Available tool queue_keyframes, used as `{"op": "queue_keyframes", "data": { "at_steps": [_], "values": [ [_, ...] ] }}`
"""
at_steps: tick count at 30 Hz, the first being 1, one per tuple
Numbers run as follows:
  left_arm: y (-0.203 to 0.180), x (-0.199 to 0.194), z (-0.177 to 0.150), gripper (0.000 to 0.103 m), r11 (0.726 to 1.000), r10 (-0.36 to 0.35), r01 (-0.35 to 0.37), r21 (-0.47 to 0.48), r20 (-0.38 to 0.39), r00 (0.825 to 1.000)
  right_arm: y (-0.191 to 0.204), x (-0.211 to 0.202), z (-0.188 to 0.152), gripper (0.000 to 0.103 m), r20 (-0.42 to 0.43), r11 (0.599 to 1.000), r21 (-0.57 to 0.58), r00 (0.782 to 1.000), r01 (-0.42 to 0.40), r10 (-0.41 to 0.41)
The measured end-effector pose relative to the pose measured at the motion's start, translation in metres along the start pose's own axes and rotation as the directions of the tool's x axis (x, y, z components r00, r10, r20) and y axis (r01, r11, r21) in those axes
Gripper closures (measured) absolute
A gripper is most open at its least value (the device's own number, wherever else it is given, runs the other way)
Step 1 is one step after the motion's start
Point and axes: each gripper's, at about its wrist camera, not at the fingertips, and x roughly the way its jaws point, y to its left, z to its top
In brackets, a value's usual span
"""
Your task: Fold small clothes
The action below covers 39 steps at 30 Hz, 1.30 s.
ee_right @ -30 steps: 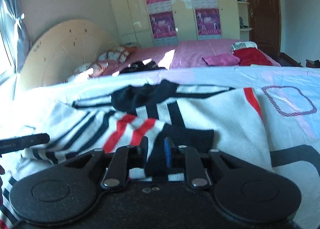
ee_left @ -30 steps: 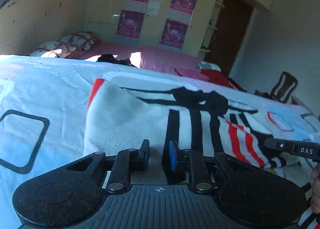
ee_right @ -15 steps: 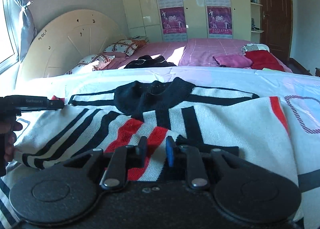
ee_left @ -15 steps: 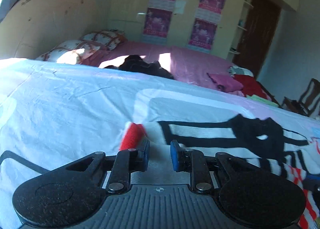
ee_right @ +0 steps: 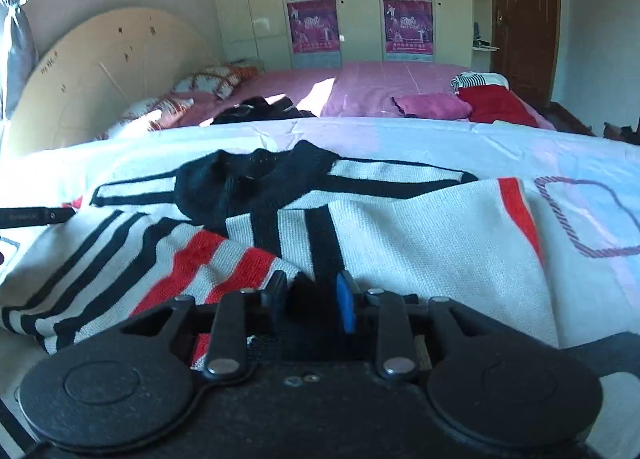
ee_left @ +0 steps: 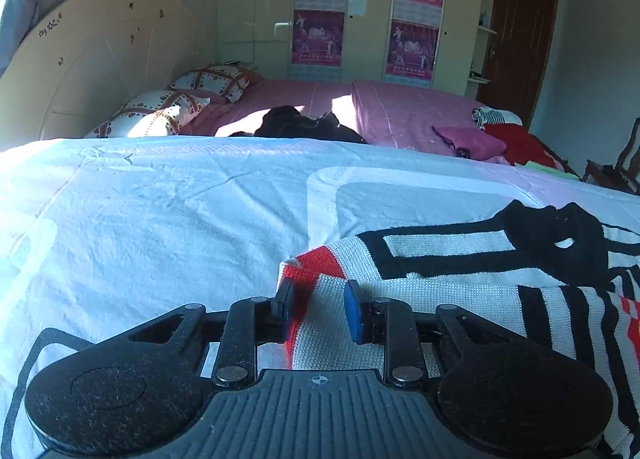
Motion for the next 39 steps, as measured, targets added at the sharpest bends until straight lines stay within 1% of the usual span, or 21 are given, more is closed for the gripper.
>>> {"op": "queue_keyframes", "data": {
  "at_steps": [1,2,4,5,6,8,9,11,12,13,15,16,18,20,22,24,27,30,34,37,39],
  "values": [
    [0.001,-0.006,0.001,0.067,1.000,-0.006,0.006,-0.013,0.008,1.000,-0.005,-0.005,0.002,0.076,-0.005,1.000,0.026,1.000,-0.007,0.007],
    [0.001,-0.020,0.002,0.046,1.000,-0.012,0.012,-0.017,0.036,0.999,-0.008,-0.015,0.003,0.075,0.018,0.999,0.042,1.000,-0.013,0.012],
    [-0.006,-0.046,-0.007,0.021,0.999,0.010,-0.015,0.039,0.109,0.994,-0.013,-0.036,-0.002,0.072,0.086,0.999,0.036,0.996,-0.019,0.016],
    [-0.013,-0.056,-0.015,0.019,0.995,0.012,-0.024,0.095,0.124,0.992,-0.016,-0.036,-0.007,0.072,0.071,1.000,0.022,0.997,-0.004,0.002],
    [-0.020,-0.057,-0.021,0.019,0.988,0.007,-0.021,0.152,0.098,0.995,-0.017,-0.026,-0.012,0.073,-0.006,0.999,0.000,0.999,0.033,-0.033],
    [-0.032,-0.049,-0.037,0.019,0.972,0.036,-0.036,0.232,0.006,0.999,-0.016,-0.027,-0.018,0.074,0.009,0.998,-0.044,0.999,0.039,-0.039],
    [-0.033,-0.053,-0.044,0.019,0.972,0.045,-0.051,0.229,0.031,0.999,-0.015,-0.032,-0.018,0.074,0.012,0.998,-0.043,0.999,0.037,-0.037],
    [-0.030,-0.073,-0.043,0.020,0.982,0.060,-0.069,0.177,0.054,0.997,-0.016,-0.050,-0.018,0.074,0.070,0.999,-0.039,0.997,0.014,-0.011],
    [-0.029,-0.085,-0.046,0.019,0.988,0.036,-0.049,0.147,0.090,0.995,-0.017,-0.058,-0.020,0.073,0.098,0.999,-0.044,0.995,-0.001,0.005],
    [-0.031,-0.093,-0.050,0.019,0.989,0.010,-0.024,0.148,0.098,0.995,-0.018,-0.059,-0.024,0.072,0.091,0.999,-0.054,0.996,-0.005,0.010],
    [-0.044,-0.081,-0.060,0.019,0.971,0.057,-0.056,0.233,0.003,0.998,-0.019,-0.038,-0.030,0.070,-0.028,0.996,-0.083,0.999,0.017,-0.020],
    [-0.043,-0.081,-0.064,0.019,0.976,0.062,-0.063,0.206,0.013,0.998,-0.022,-0.039,-0.029,0.069,-0.010,0.998,-0.065,1.000,0.006,-0.006],
    [-0.036,-0.087,-0.059,0.019,0.992,0.061,-0.058,0.113,-0.024,0.998,-0.028,-0.046,-0.018,0.069,-0.043,1.000,-0.016,0.999,-0.019,0.019],
    [-0.035,-0.110,-0.063,0.019,0.992,0.070,-0.071,0.101,0.009,0.998,-0.036,-0.067,-0.017,0.067,0.015,0.999,-0.003,0.999,-0.048,0.048],
    [-0.036,-0.133,-0.075,0.019,0.990,0.070,-0.072,0.118,0.021,0.997,-0.044,-0.092,-0.026,0.064,0.058,0.999,-0.038,0.998,-0.031,0.033],
    [-0.033,-0.157,-0.094,0.018,0.986,0.091,-0.093,0.137,0.026,0.996,-0.055,-0.111,-0.038,0.063,0.058,0.999,-0.037,0.998,-0.021,0.023],
    [-0.025,-0.188,-0.125,0.014,0.985,0.109,-0.105,0.135,-0.021,0.994,-0.081,-0.147,-0.063,0.058,0.040,0.999,0.047,0.999,-0.013,0.011],
    [-0.016,-0.214,-0.161,0.014,0.996,0.028,-0.018,0.088,-0.109,0.994,-0.104,-0.183,-0.093,0.058,0.010,0.989,0.147,1.000,-0.020,0.019],
    [-0.001,-0.250,-0.190,0.015,0.996,-0.088,0.088,-0.006,-0.128,0.988,-0.121,-0.226,-0.141,0.057,-0.035,0.954,0.293,0.996,-0.068,0.081],
    [0.012,-0.269,-0.203,0.026,0.977,-0.209,0.201,-0.069,-0.134,0.969,-0.120,-0.249,-0.175,0.060,-0.068,0.908,0.405,0.987,-0.106,0.145],
    [0.021,-0.280,-0.212,0.030,0.952,-0.297,0.282,-0.117,-0.143,0.944,-0.117,-0.259,-0.195,0.067,-0.075,0.863,0.483,0.976,-0.146,0.206]
  ]
}}
